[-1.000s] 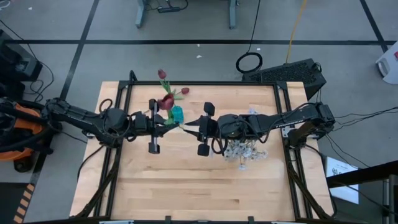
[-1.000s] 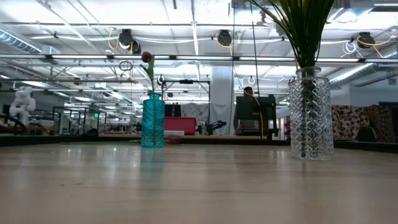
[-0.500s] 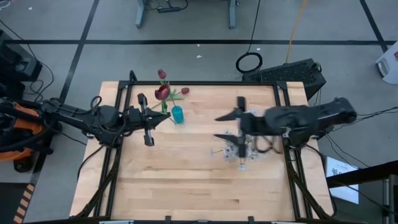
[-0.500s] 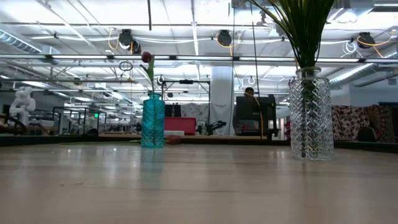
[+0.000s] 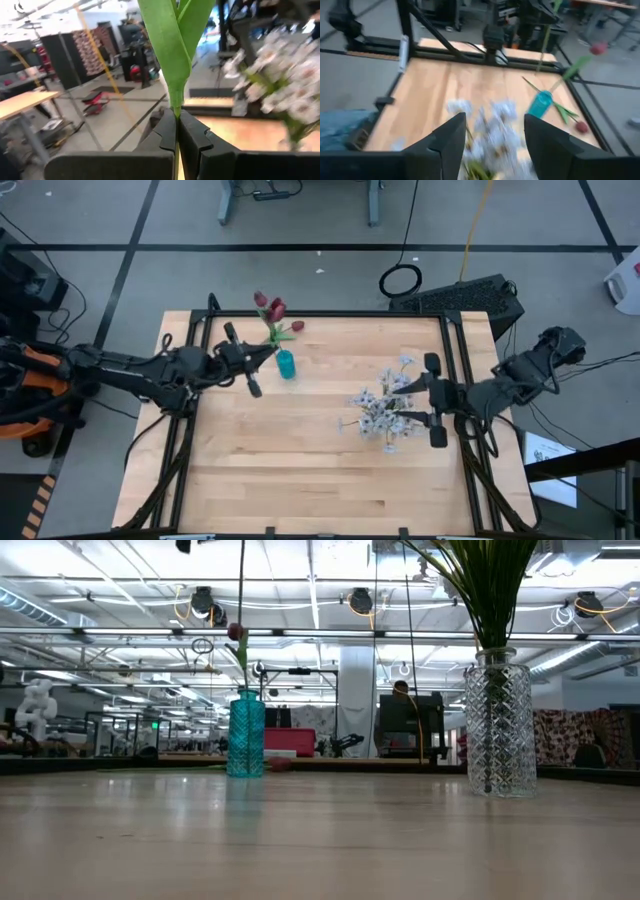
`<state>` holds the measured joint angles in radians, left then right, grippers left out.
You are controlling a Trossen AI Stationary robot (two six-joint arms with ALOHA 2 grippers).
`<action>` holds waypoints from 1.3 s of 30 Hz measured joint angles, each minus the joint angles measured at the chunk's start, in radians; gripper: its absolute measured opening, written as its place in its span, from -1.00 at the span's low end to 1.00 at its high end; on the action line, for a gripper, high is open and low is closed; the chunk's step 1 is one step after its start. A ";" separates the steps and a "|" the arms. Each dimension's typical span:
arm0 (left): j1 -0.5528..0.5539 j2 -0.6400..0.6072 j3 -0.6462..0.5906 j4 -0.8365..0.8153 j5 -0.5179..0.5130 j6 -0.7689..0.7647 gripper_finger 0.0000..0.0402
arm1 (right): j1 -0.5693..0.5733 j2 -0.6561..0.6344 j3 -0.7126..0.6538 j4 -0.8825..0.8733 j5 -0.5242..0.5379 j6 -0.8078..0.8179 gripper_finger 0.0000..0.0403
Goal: Sort flowers into vase by color
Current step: Put the red tulip into the blue vase
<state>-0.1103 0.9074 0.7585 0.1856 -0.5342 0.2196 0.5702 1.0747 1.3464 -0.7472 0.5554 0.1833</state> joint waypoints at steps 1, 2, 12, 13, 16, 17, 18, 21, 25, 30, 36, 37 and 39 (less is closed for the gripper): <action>0.014 0.004 -0.010 0.004 0.002 0.001 -0.98 | 0.018 -0.018 -0.029 0.000 0.033 0.017 -0.06; 0.026 0.008 -0.020 0.015 0.002 0.003 -0.98 | 0.037 -0.039 -0.061 0.005 0.067 0.038 -0.07; 0.113 0.080 -0.047 0.108 0.033 0.024 -0.97 | 0.188 -0.190 -0.362 0.194 0.206 0.165 -0.16; 0.120 0.092 -0.047 0.108 0.034 0.027 -0.97 | 0.199 -0.195 -0.384 0.224 0.206 0.165 -0.16; 0.137 0.129 -0.047 0.126 0.034 0.029 -0.97 | 0.229 -0.197 -0.440 0.283 0.204 0.166 -0.16; 0.140 0.139 -0.047 0.138 0.033 0.033 -0.97 | 0.239 -0.197 -0.453 0.300 0.204 0.165 -0.16; 0.142 0.149 -0.047 0.149 0.034 0.040 -0.97 | 0.249 -0.198 -0.465 0.316 0.204 0.166 -0.16; 0.144 0.176 -0.047 0.147 0.034 0.057 -0.96 | 0.278 -0.198 -0.480 0.332 0.204 0.182 -0.16; 0.144 0.186 -0.047 0.146 0.034 0.056 -0.96 | 0.317 -0.198 -0.481 0.333 0.204 0.208 -0.16; 0.143 0.186 -0.047 0.142 0.034 0.049 -0.96 | 0.359 -0.198 -0.481 0.340 0.210 0.216 -0.16; 0.141 0.186 -0.047 0.129 0.034 0.022 -0.96 | 0.396 -0.211 -0.462 0.334 0.260 0.208 -0.16; 0.141 0.186 -0.047 0.125 0.034 0.022 -0.96 | 0.401 -0.215 -0.453 0.334 0.262 0.200 -0.16; 0.140 0.186 -0.047 0.120 0.034 0.022 -0.96 | 0.412 -0.217 -0.432 0.337 0.269 0.172 -0.16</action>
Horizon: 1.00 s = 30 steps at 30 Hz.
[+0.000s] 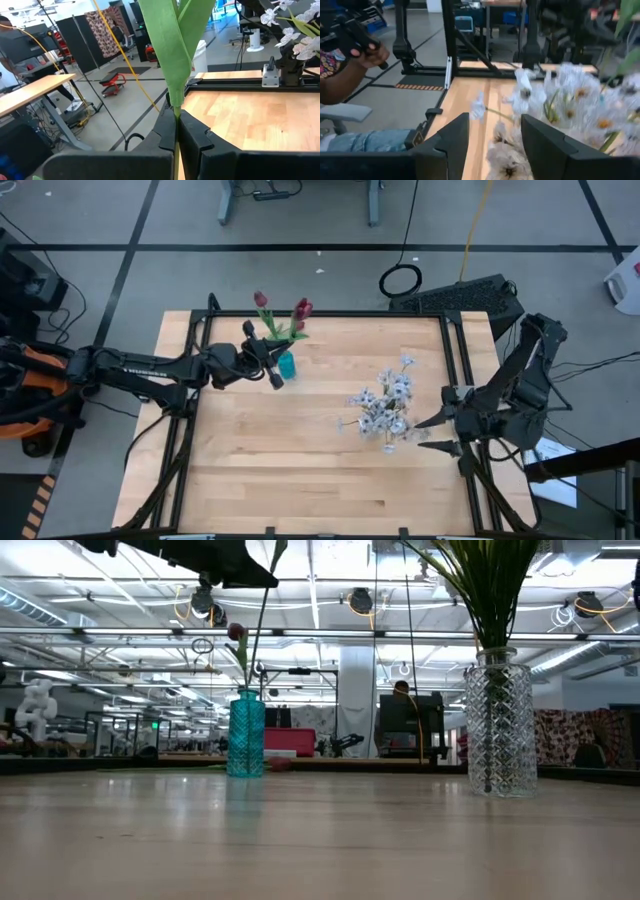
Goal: Sort flowers into vase by color
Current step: Put the red tulip into the blue vase
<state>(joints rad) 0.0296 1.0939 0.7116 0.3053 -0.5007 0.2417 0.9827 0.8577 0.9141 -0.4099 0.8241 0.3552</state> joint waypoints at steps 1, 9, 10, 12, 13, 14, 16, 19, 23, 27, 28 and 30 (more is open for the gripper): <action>0.000 0.000 0.000 0.000 0.000 0.000 -0.96 | 0.007 0.000 0.011 -0.001 0.009 -0.024 -0.16; 0.023 0.034 0.001 0.004 0.000 0.008 -0.96 | 0.039 -0.003 0.102 -0.004 0.100 -0.213 -0.16; 0.024 0.043 0.001 0.010 -0.001 0.007 -0.96 | 0.039 -0.003 0.104 -0.004 0.101 -0.226 -0.16; 0.023 0.062 0.001 0.016 -0.001 0.009 -0.96 | 0.039 -0.003 0.104 -0.009 0.100 -0.236 -0.16; 0.023 0.073 0.001 0.018 -0.002 0.018 -0.96 | 0.039 -0.003 0.104 -0.013 0.100 -0.236 -0.16; 0.023 0.081 0.001 0.026 -0.004 0.031 -0.96 | 0.039 -0.003 0.104 -0.021 0.100 -0.229 -0.16; 0.023 0.092 0.001 0.065 -0.006 0.055 -0.96 | 0.039 -0.001 0.104 -0.039 0.098 -0.208 -0.16; 0.023 0.093 0.001 0.091 -0.008 0.061 -0.96 | 0.039 0.002 0.104 -0.058 0.095 -0.185 -0.16; 0.023 0.093 0.001 0.077 -0.009 0.062 -0.96 | 0.039 0.003 0.104 -0.068 0.095 -0.166 -0.16; 0.023 0.093 0.001 0.064 -0.009 0.064 -0.96 | 0.039 0.003 0.104 -0.084 0.095 -0.157 -0.16; 0.023 0.093 0.001 0.061 -0.010 0.068 -0.96 | 0.039 0.003 0.104 -0.086 0.095 -0.157 -0.16; 0.023 0.093 0.001 0.041 -0.014 0.072 -0.96 | 0.039 0.003 0.104 -0.087 0.095 -0.157 -0.16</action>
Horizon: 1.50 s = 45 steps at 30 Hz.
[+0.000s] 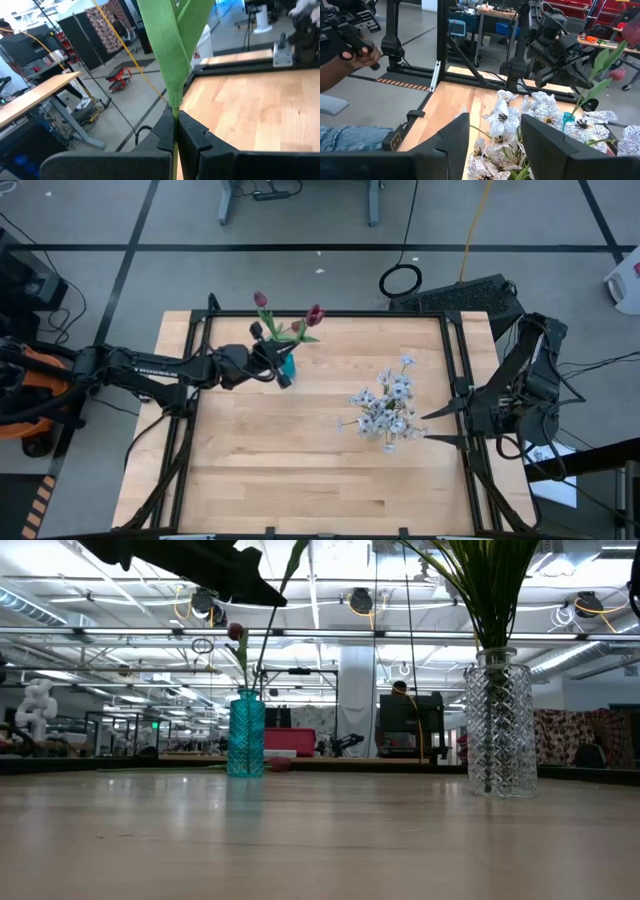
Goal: Sort flowers into vase by color
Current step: Put the red tulip into the blue vase
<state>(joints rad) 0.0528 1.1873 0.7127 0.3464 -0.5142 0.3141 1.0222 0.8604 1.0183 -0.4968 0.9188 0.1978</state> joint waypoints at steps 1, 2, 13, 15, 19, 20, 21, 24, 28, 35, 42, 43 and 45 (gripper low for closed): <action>0.000 0.000 0.000 -0.004 -0.001 0.000 -0.96 | 0.000 0.000 0.000 -0.001 0.000 0.000 -0.16; 0.000 0.000 0.000 -0.005 -0.001 0.001 -0.96 | 0.000 0.000 0.000 -0.001 0.000 0.000 -0.16; 0.000 0.000 -0.004 -0.011 -0.016 0.006 -0.96 | 0.000 0.000 0.000 -0.001 0.000 0.000 -0.16; 0.000 0.000 -0.023 0.025 -0.019 -0.003 -0.96 | 0.000 0.001 0.000 -0.001 0.000 0.000 -0.16; 0.000 0.000 -0.086 0.129 -0.027 -0.010 -0.96 | 0.000 0.006 0.000 -0.002 0.000 0.000 -0.16; 0.000 0.000 -0.098 0.143 -0.028 -0.011 -0.96 | 0.000 0.007 0.000 -0.002 0.000 0.000 -0.16; 0.000 0.000 -0.107 0.150 -0.030 -0.013 -0.96 | 0.000 0.008 0.000 -0.002 0.000 0.000 -0.16; 0.000 0.000 -0.133 0.184 -0.034 -0.015 -0.96 | 0.000 0.009 0.000 -0.002 0.000 0.000 -0.16; 0.000 0.000 -0.160 0.202 -0.034 -0.015 -0.96 | 0.000 0.009 0.000 -0.002 0.000 0.000 -0.16; 0.000 0.000 -0.165 0.191 -0.034 -0.011 -0.96 | 0.000 0.009 0.000 -0.007 0.000 -0.004 -0.16; 0.040 0.027 -0.165 0.186 -0.034 -0.017 -0.96 | 0.000 0.009 0.000 -0.008 0.000 -0.004 -0.16; 0.046 0.033 -0.165 0.188 -0.034 -0.018 -0.96 | 0.000 0.009 0.000 -0.008 0.000 -0.004 -0.16; 0.055 0.046 -0.165 0.191 -0.034 -0.020 -0.96 | 0.000 0.009 0.000 -0.008 0.000 -0.003 -0.16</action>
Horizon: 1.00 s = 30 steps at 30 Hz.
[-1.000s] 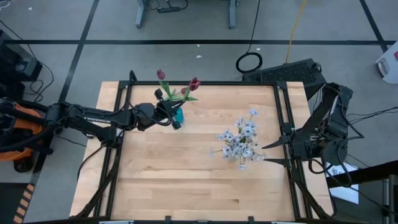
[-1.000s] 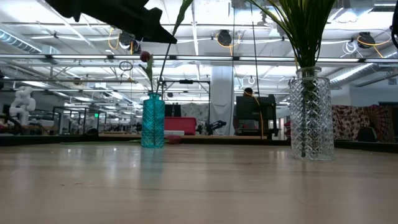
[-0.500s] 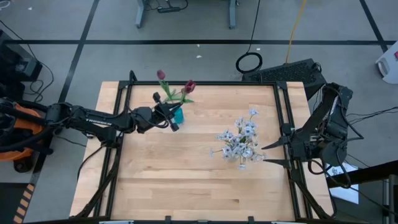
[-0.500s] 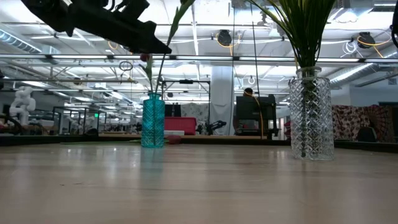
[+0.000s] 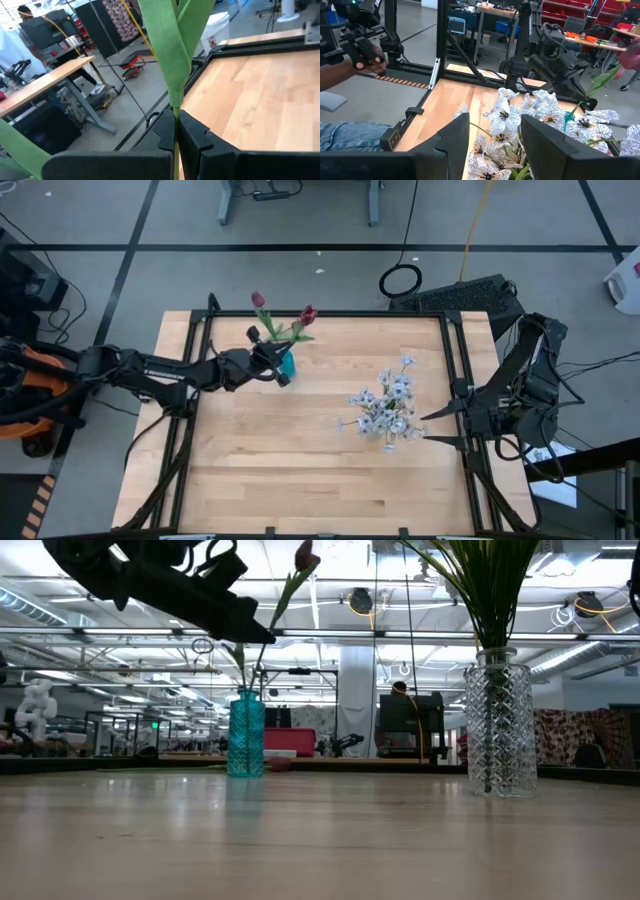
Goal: Sort flowers into vase by color
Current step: Put the red tulip into the blue vase
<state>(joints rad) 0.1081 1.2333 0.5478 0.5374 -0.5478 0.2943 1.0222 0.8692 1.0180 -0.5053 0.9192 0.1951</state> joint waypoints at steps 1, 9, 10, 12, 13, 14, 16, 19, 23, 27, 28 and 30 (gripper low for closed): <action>0.003 0.005 0.000 0.002 0.000 0.000 -0.96 | 0.000 0.000 0.000 0.000 0.000 0.000 -0.16; 0.003 0.009 0.000 -0.003 0.036 0.000 -0.96 | 0.000 0.000 0.000 -0.006 0.000 0.002 -0.16; 0.003 0.009 0.000 -0.003 0.036 0.000 -0.96 | 0.000 0.000 0.000 -0.009 0.000 0.002 -0.16; 0.003 0.009 0.000 -0.004 0.037 -0.001 -0.93 | 0.000 0.000 0.000 -0.014 0.000 0.002 -0.16; 0.003 0.009 0.000 -0.004 0.038 -0.001 -0.90 | 0.000 0.000 0.000 -0.014 0.000 0.002 -0.16; 0.003 0.009 0.000 -0.004 0.039 -0.002 -0.87 | 0.000 0.000 0.000 -0.015 0.000 0.002 -0.16; 0.003 0.009 0.000 -0.004 0.039 -0.003 -0.79 | 0.000 0.000 0.000 -0.015 0.000 0.002 -0.16; 0.003 0.009 0.000 -0.005 0.039 -0.019 -0.68 | 0.000 0.000 0.000 -0.015 0.000 0.002 -0.16; 0.003 0.009 0.000 -0.035 0.025 -0.033 -0.57 | 0.000 0.001 0.000 -0.015 0.000 0.003 -0.16; 0.003 0.009 0.000 -0.059 0.018 -0.053 -0.51 | 0.000 0.001 0.000 -0.016 0.000 0.003 -0.16; 0.003 0.009 0.000 -0.062 0.018 -0.053 -0.50 | 0.000 0.001 0.000 -0.016 0.000 0.003 -0.16; 0.003 0.009 0.000 -0.060 0.018 -0.053 -0.50 | 0.000 0.001 0.000 -0.016 0.000 0.003 -0.16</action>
<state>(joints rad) 0.1112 1.2420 0.5480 0.4771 -0.5297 0.2417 1.0222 0.8700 1.0180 -0.5209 0.9192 0.1978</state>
